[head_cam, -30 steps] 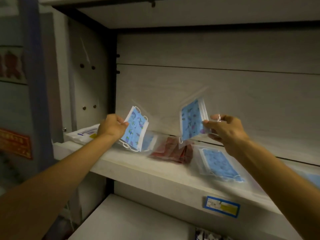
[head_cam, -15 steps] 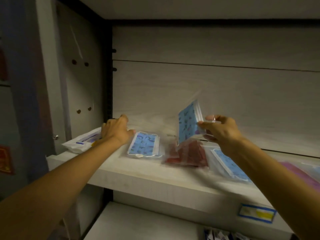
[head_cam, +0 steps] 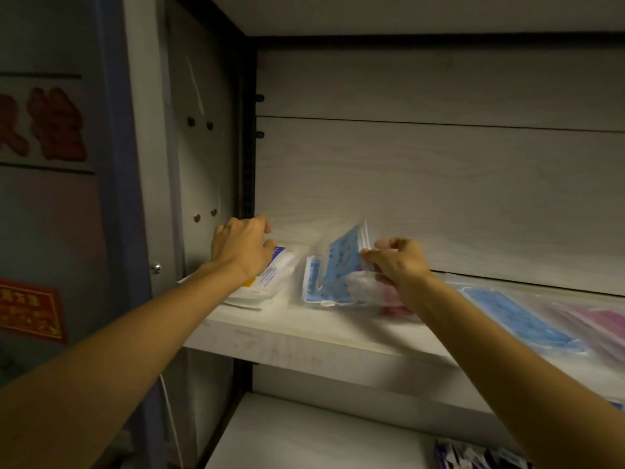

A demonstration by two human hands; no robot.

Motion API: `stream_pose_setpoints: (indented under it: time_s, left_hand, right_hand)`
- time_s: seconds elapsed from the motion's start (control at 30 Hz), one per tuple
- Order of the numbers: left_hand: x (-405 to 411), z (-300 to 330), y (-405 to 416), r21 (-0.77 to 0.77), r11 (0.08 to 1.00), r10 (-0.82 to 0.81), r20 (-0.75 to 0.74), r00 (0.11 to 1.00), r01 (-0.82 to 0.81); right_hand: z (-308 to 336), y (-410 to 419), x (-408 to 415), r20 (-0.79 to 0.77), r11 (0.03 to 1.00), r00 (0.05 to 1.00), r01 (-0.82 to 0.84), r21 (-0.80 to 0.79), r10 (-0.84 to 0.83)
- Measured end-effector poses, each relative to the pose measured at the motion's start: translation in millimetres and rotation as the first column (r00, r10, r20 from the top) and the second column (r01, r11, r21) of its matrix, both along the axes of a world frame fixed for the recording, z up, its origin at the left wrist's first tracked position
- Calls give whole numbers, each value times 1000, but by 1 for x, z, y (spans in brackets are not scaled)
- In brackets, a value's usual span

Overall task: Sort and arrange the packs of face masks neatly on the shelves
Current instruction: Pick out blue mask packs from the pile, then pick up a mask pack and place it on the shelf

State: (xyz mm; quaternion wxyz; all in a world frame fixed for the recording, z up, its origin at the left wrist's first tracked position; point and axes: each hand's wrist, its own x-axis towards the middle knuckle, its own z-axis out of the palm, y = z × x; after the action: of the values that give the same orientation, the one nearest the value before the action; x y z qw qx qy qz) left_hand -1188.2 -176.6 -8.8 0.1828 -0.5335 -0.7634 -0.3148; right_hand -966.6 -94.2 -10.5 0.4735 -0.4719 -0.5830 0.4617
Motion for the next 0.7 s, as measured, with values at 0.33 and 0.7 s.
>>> stream_pose_setpoints:
  time_s: [0.33,0.7]
  left_hand:
    - [7,-8,-4,-3,995,-104,-97,990,104]
    - [49,-16,0,40,969,-238,-106,965,244]
  right_hand:
    - [-24,-7,-4,667,962,715,29,271,-210]
    - [-16,-47,29,714,750,443,-128,649,-542]
